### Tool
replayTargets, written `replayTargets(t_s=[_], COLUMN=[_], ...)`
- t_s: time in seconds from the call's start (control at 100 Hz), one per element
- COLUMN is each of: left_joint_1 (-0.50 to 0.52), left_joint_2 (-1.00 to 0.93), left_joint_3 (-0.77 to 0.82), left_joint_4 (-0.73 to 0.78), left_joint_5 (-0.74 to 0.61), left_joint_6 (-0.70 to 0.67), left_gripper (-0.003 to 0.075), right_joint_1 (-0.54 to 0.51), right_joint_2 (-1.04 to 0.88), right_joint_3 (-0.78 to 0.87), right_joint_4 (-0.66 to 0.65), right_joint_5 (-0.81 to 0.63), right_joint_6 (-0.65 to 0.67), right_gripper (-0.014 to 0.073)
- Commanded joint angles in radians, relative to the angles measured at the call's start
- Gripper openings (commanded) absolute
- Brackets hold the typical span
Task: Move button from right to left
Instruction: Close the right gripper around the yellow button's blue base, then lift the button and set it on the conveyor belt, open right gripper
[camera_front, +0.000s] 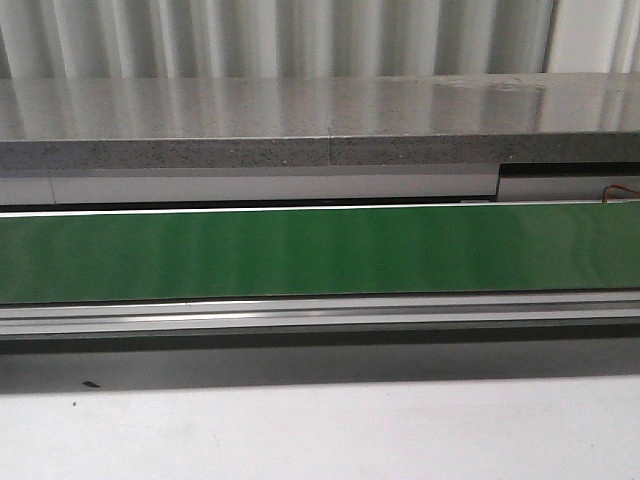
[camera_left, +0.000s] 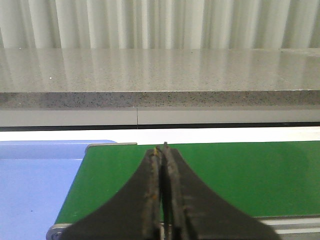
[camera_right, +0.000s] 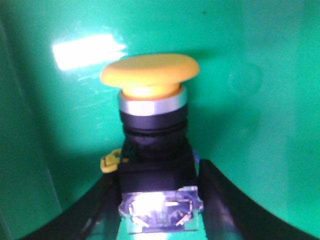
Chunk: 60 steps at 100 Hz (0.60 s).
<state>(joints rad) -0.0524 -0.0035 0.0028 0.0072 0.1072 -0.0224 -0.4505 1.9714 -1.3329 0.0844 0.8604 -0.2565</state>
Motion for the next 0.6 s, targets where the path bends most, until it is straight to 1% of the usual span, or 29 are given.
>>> replayTargets(t_s=[0.0,0.15,0.32,0.44,0.59], left_joint_1=[0.0,0.0,0.0,0.0,0.0], left_joint_2=[-0.032,-0.032,-0.032,-0.032,-0.032], left_joint_3=[0.039,0.039,0.039,0.039,0.039], left_joint_4=[-0.007,-0.007,-0.007,-0.007,-0.007], left_joint_5=[-0.072,-0.072,-0.072,-0.072,-0.072], left_joint_6=[-0.007,-0.007,-0.007,-0.007,-0.007], left_gripper=[-0.002,-0.002,-0.002,-0.002,-0.002], right_joint_1=[-0.004,0.004,0.035,0.074,0.135], right_joint_2=[-0.057,-0.109,-0.221,-0.287,-0.339], right_joint_3=[-0.03,-0.03,-0.03,-0.03,-0.03], right_joint_4=[0.001,0.007,0.008,0.01,0.011], right_joint_5=[-0.016,-0.005,0.03,0.064,0.103], right_joint_6=[-0.013,-0.013,-0.006,0.005,0.065], right_gripper=[0.0205,0.0207,0.0207,0.0207,0.0207])
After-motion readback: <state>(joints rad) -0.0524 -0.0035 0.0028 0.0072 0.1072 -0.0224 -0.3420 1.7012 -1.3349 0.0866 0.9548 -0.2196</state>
